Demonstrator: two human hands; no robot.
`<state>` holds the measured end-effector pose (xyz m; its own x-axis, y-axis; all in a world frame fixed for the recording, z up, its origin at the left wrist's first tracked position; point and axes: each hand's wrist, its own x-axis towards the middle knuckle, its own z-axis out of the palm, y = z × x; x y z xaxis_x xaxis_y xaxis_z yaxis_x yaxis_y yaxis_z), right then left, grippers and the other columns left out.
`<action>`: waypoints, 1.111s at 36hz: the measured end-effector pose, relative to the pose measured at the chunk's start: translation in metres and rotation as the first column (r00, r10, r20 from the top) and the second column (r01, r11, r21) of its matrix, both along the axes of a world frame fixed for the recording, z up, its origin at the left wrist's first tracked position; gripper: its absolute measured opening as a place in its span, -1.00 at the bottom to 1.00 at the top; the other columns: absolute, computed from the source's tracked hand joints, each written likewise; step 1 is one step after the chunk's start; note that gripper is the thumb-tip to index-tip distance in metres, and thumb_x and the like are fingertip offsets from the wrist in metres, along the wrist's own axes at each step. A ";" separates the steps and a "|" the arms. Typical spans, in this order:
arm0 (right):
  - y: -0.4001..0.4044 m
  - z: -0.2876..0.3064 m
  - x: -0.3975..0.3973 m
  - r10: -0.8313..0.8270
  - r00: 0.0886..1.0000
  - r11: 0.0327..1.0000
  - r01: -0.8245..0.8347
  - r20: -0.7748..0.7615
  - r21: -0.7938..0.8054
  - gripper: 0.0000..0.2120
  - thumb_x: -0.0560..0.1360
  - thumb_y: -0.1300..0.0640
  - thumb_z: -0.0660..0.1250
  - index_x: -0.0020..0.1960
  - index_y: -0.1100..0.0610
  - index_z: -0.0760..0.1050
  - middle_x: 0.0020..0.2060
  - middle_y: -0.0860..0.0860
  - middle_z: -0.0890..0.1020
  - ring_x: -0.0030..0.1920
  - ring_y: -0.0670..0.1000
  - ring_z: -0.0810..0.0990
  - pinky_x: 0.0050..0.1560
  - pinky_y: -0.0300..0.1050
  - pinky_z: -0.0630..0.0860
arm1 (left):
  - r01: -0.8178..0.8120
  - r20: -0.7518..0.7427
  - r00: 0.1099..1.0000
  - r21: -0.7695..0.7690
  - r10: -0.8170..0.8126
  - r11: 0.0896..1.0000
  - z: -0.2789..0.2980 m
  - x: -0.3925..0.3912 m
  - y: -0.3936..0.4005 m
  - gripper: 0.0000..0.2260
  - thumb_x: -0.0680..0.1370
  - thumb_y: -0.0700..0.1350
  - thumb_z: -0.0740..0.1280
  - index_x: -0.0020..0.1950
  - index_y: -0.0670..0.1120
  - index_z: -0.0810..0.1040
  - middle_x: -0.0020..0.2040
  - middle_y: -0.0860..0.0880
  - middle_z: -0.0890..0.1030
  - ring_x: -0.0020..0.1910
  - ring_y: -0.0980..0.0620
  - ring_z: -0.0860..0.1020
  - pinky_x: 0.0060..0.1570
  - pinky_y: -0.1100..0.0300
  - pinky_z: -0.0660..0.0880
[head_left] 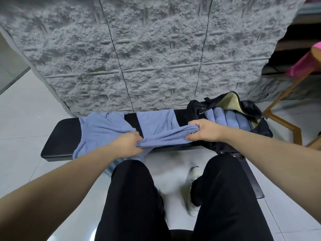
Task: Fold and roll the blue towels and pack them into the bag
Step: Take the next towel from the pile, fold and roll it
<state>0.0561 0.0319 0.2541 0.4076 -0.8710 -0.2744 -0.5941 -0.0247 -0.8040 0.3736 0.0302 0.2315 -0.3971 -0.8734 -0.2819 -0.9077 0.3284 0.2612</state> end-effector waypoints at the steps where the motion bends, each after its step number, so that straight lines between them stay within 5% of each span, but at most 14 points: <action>1: 0.002 0.000 0.003 -0.016 0.999 1.000 0.016 0.028 -0.003 -0.71 0.45 0.27 0.42 -0.29 0.11 0.32 -0.41 -0.06 0.39 -0.35 -0.07 0.35 -0.26 -0.16 0.31 | -0.041 -0.047 0.998 0.010 0.041 0.999 0.001 0.001 0.002 -0.72 0.46 -0.03 0.35 -0.31 -0.07 0.29 -0.25 0.05 0.38 -0.13 -0.08 0.48 -0.11 0.06 0.44; 5: 0.004 0.000 0.011 -0.058 0.998 0.995 0.060 0.027 -0.084 -0.71 0.50 0.22 0.36 -0.28 0.07 0.29 -0.41 -0.12 0.35 -0.37 -0.12 0.31 -0.28 -0.19 0.30 | -0.229 -0.259 0.934 0.101 0.248 0.968 0.004 0.002 0.006 -0.80 0.44 -0.10 0.35 -0.19 -0.18 0.39 -0.10 0.01 0.48 -0.26 0.03 0.45 -0.27 0.19 0.35; 10: 0.005 0.000 0.016 -0.102 0.993 0.966 0.085 -0.058 -0.244 -0.68 0.55 0.01 0.35 -0.23 0.07 0.27 -0.34 -0.07 0.36 -0.33 -0.10 0.31 -0.21 -0.16 0.30 | -0.267 -0.421 0.850 0.175 0.317 0.948 0.006 0.001 0.013 -0.85 0.45 -0.29 0.29 -0.06 -0.08 0.49 -0.23 -0.18 0.59 -0.34 0.05 0.50 -0.30 0.15 0.46; 12: 0.008 0.002 0.018 -0.095 0.994 0.968 0.080 -0.049 -0.238 -0.67 0.52 -0.09 0.39 -0.20 0.04 0.29 -0.32 -0.09 0.39 -0.33 -0.13 0.34 -0.22 -0.22 0.30 | -0.262 -0.437 0.851 0.130 0.292 0.956 0.007 0.001 0.015 -0.81 0.45 -0.30 0.26 0.02 -0.12 0.48 -0.14 -0.22 0.59 -0.28 0.01 0.49 -0.24 0.05 0.48; 17: 0.016 0.008 0.018 0.098 0.961 0.985 -0.131 -0.259 -0.112 -0.54 0.30 -0.23 0.54 -0.07 -0.08 0.33 -0.24 -0.05 0.47 -0.26 -0.04 0.43 -0.22 -0.13 0.38 | -0.242 -0.439 0.870 0.019 0.226 0.970 0.009 -0.006 0.018 -0.84 0.45 -0.15 0.25 -0.20 0.00 0.25 -0.32 -0.04 0.39 -0.36 0.00 0.35 -0.26 -0.09 0.38; 19: 0.017 0.005 0.019 0.150 0.925 0.976 -0.195 -0.351 -0.098 -0.62 0.36 -0.11 0.53 0.00 -0.02 0.40 -0.16 -0.02 0.53 -0.17 0.02 0.50 -0.18 -0.12 0.42 | -0.235 -0.423 0.877 0.035 0.227 0.971 0.010 -0.005 0.019 -0.83 0.47 -0.11 0.27 -0.17 0.04 0.27 -0.28 -0.04 0.44 -0.32 -0.03 0.40 -0.18 -0.13 0.44; 23: 0.015 -0.001 0.021 0.100 0.932 0.986 -0.140 -0.349 -0.090 -0.72 0.43 0.02 0.47 -0.21 0.10 0.39 -0.31 -0.03 0.44 -0.28 -0.01 0.42 -0.23 -0.12 0.36 | -0.212 -0.404 0.883 0.111 0.239 0.971 0.010 -0.002 0.022 -0.83 0.42 0.11 0.25 -0.03 0.14 0.36 -0.13 -0.07 0.58 -0.15 -0.19 0.59 -0.11 -0.15 0.53; 27: 0.014 -0.004 0.022 0.049 0.952 0.995 -0.073 -0.303 -0.067 -0.57 0.36 -0.14 0.53 -0.14 0.16 0.43 -0.34 -0.06 0.40 -0.32 -0.07 0.36 -0.25 -0.16 0.31 | -0.272 -0.422 0.853 0.143 0.307 0.952 0.005 -0.004 0.020 -0.86 0.50 -0.11 0.32 -0.02 -0.08 0.39 -0.19 -0.08 0.53 -0.24 0.01 0.50 -0.13 0.08 0.46; 31: 0.008 -0.008 0.022 -0.039 0.972 0.991 0.008 -0.233 -0.133 -0.57 0.41 -0.22 0.46 -0.04 0.10 0.43 -0.22 -0.03 0.53 -0.21 -0.02 0.48 -0.14 -0.13 0.41 | -0.370 -0.405 0.817 0.181 0.411 0.911 0.000 -0.007 0.012 -0.84 0.53 -0.20 0.31 0.00 -0.20 0.34 -0.22 -0.08 0.44 -0.22 -0.01 0.41 -0.22 0.11 0.36; 35: -0.001 -0.015 0.025 -0.189 0.976 0.974 0.172 -0.110 -0.145 -0.71 0.55 -0.09 0.31 0.03 0.12 0.39 -0.18 0.02 0.51 -0.18 -0.03 0.44 -0.15 -0.14 0.37 | -0.377 -0.479 0.726 0.323 0.494 0.868 -0.001 -0.004 0.004 -0.83 0.52 -0.23 0.31 -0.06 -0.08 0.32 -0.25 -0.02 0.39 -0.34 0.07 0.44 -0.36 0.28 0.40; 40: -0.015 -0.020 0.027 -0.281 0.955 0.960 0.278 -0.096 -0.045 -0.83 0.59 0.01 0.15 -0.12 0.09 0.32 -0.26 -0.02 0.39 -0.22 -0.02 0.34 -0.19 -0.07 0.30 | -0.311 -0.579 0.475 0.594 0.663 0.742 -0.001 0.002 -0.008 -0.66 0.32 -0.07 0.43 0.01 -0.04 0.39 -0.16 -0.06 0.49 -0.21 0.02 0.53 -0.21 0.06 0.43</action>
